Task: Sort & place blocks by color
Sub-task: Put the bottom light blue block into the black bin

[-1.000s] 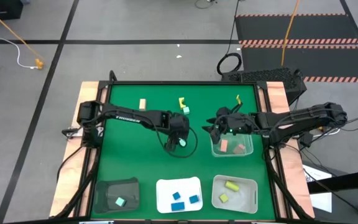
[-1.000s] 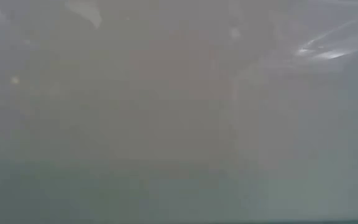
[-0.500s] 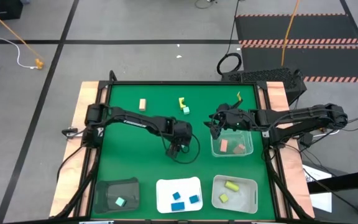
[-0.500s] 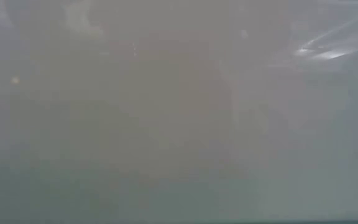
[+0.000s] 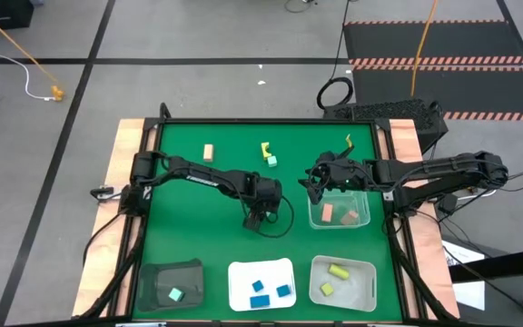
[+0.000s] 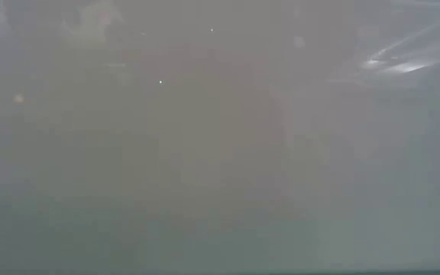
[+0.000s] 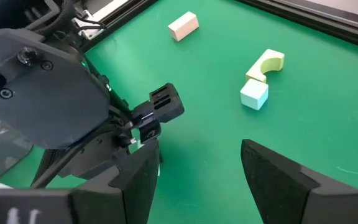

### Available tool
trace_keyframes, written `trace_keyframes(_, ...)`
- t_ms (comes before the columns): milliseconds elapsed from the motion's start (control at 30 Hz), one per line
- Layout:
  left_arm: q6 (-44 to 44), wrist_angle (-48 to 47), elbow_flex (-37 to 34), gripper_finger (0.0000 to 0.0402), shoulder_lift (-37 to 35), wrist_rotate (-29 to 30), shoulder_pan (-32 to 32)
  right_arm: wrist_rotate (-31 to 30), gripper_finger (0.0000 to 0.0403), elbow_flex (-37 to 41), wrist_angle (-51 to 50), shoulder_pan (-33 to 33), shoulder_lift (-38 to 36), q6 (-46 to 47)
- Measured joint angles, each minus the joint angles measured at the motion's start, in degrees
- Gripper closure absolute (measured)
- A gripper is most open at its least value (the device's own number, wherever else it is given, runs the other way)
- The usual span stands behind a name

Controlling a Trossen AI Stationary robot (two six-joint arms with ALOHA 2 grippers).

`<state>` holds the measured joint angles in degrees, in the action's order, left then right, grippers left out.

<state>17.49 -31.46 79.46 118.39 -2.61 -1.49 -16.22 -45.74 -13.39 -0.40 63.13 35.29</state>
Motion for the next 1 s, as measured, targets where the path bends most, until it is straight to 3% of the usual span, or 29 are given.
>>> trace_keyframes(100, -1.68, -1.37, 0.06, 0.0275, 0.00, 0.05, 0.08, -0.03, 0.0183, 0.00, 0.02, 0.00, 0.00, 0.00)
trace_keyframes(433, -8.86, -6.81, -0.52, 0.0275, -4.40, 1.64, -0.09, -0.07, 0.0183, 0.00, 0.03, 0.00, 0.00, 0.02)
trace_keyframes(733, -10.57, -7.67, -0.39, 0.0275, -14.97, 2.07, -0.09, -0.04, 0.0183, 0.00, 0.09, 0.00, 0.00, 2.67)
trace_keyframes(1000, -15.85, -20.83, -0.28, 0.0275, -27.74, 3.02, 2.06, -0.03, 0.0183, -0.02, -0.23, 0.00, 0.00, 4.55)
